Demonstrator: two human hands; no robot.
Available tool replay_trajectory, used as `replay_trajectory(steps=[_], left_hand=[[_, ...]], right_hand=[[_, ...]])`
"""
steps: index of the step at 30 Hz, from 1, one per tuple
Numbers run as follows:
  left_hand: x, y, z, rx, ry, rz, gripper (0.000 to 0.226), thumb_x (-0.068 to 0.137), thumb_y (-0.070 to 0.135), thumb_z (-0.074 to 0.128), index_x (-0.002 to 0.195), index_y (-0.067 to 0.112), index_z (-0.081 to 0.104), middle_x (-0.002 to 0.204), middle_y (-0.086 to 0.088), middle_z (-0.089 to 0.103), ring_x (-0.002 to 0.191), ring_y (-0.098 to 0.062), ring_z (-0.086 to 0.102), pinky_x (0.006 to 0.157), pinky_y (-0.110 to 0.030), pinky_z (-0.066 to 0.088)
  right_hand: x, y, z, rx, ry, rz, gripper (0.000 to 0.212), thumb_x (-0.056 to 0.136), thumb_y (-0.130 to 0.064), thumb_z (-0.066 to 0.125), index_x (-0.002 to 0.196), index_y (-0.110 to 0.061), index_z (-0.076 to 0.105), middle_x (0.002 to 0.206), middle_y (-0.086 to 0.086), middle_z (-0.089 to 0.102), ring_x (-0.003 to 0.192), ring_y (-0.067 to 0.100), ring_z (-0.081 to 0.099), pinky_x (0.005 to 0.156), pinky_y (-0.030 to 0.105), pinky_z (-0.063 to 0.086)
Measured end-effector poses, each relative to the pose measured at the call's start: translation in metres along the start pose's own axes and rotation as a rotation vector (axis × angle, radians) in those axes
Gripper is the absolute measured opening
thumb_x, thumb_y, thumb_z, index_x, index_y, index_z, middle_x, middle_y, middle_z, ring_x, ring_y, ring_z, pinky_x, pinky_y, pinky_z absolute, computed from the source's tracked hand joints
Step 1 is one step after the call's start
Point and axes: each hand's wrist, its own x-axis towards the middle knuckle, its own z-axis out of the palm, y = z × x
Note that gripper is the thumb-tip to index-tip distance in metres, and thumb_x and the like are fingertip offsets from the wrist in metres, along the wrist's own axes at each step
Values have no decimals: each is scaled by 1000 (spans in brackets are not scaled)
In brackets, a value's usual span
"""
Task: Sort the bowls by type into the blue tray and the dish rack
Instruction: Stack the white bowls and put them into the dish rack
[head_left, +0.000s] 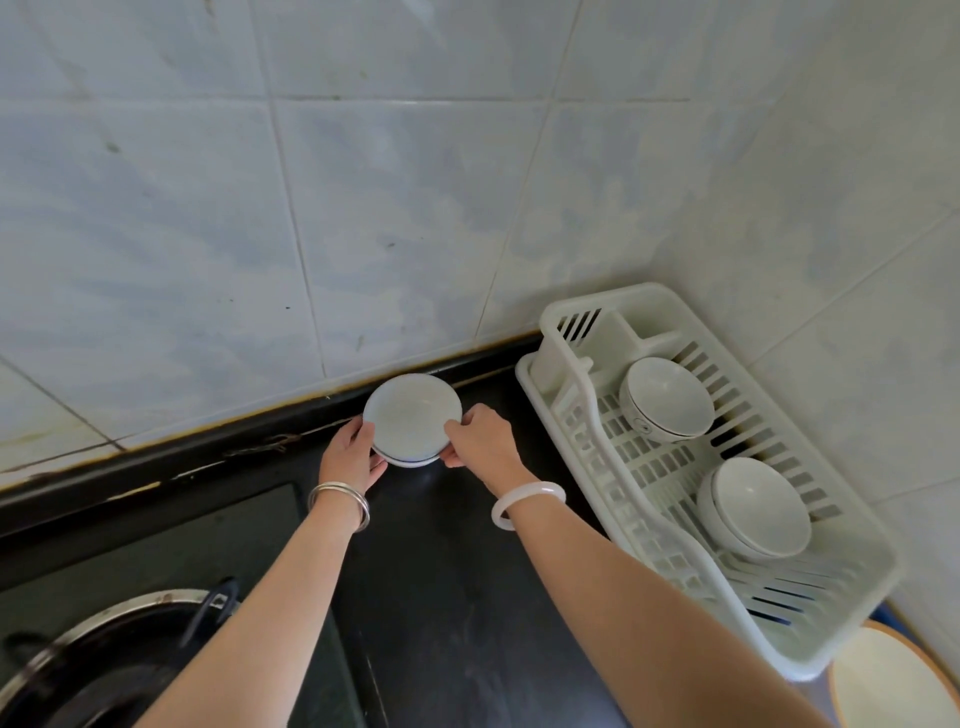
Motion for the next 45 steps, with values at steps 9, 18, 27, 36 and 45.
replay_trajectory(steps=[9,18,27,36,45], left_hand=[[-4,13,2,31,18,-29,37,93,15,48,130,16,48,133,-12,51,114,-31,54,90,-42,48],[-49,15,26,143,-64,114,30,91,18,51,121,21,55,112,-2,56,100,-23,58,72,-32,52],[-118,47,126,225,-373,306,17,89,18,52,101,28,59,94,10,61,86,-8,61,60,-20,54],[-133,15,219,509,-590,168,32,93,11,46,124,10,55,104,-10,57,98,-29,58,79,-40,54],[-95,-20,256,1072,-662,203,29,89,0,39,108,1,61,103,-18,61,96,-31,57,91,-43,50]], right_hand=[[0,-8,-7,311,-238,149,61,89,1,47,143,-24,33,135,12,48,111,29,58,84,36,56],[-43,13,-50,533,-137,46,61,86,7,54,139,-20,41,130,9,54,113,29,59,88,40,55],[-99,13,-167,636,108,-98,58,87,9,52,138,-17,45,118,8,62,96,22,68,71,27,59],[-111,71,-224,731,306,13,56,87,12,48,137,-12,45,116,6,58,99,26,64,64,24,57],[-87,123,-208,830,371,250,57,86,12,53,138,-9,43,129,18,50,103,33,60,72,34,56]])
